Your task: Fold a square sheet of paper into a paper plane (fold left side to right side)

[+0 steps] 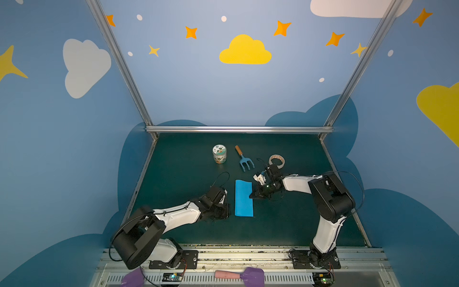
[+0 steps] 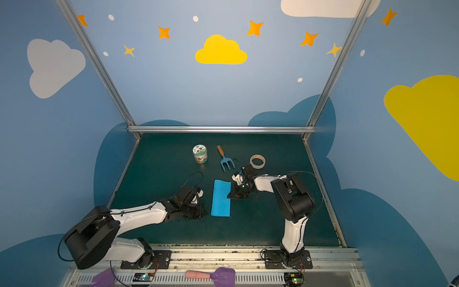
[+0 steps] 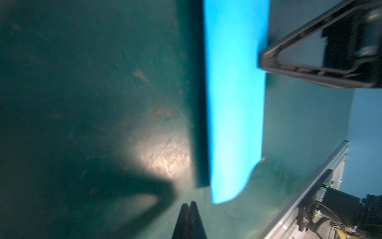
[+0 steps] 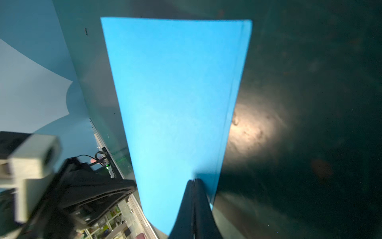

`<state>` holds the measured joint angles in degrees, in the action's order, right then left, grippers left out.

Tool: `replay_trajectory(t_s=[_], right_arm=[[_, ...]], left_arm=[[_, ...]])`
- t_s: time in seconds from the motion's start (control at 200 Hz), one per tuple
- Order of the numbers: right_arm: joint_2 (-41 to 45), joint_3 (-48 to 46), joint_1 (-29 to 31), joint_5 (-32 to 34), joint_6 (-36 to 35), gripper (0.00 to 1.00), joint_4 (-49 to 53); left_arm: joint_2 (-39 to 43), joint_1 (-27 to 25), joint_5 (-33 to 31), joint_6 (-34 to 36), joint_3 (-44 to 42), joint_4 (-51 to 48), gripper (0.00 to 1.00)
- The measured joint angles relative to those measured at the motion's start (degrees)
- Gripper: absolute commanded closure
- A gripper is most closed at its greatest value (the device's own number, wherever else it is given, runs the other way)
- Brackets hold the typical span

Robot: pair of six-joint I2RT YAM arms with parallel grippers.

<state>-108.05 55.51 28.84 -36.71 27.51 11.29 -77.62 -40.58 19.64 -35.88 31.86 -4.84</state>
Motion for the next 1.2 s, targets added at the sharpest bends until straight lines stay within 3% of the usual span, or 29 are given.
replay_trajectory(t_s=[0.185, 0.34, 0.501, 0.716, 1.201], right_arm=[[-0.15, 2.19, 0.52, 2.27, -3.61, 1.00, 3.54], [-0.35, 2.82, 0.52, 2.89, -4.46, 1.00, 4.52], [-0.42, 2.80, 0.52, 2.84, -4.42, 1.00, 4.50], [-0.42, 2.78, 0.52, 2.82, -4.39, 1.00, 4.42], [-0.39, 2.43, 0.42, 2.49, -4.09, 1.00, 3.85]], left_arm=[[-2.29, 1.07, -1.16, 1.81, 12.07, -4.28, 0.96], [-13.22, 4.59, 1.33, 6.78, 24.44, -5.40, 0.96], [-23.58, 8.07, 5.14, 11.87, 31.34, -7.30, 0.96], [-28.81, 10.51, 7.74, 15.74, 33.18, -9.77, 0.96], [-31.93, 10.82, 7.91, 15.32, 30.95, -7.58, 0.96]])
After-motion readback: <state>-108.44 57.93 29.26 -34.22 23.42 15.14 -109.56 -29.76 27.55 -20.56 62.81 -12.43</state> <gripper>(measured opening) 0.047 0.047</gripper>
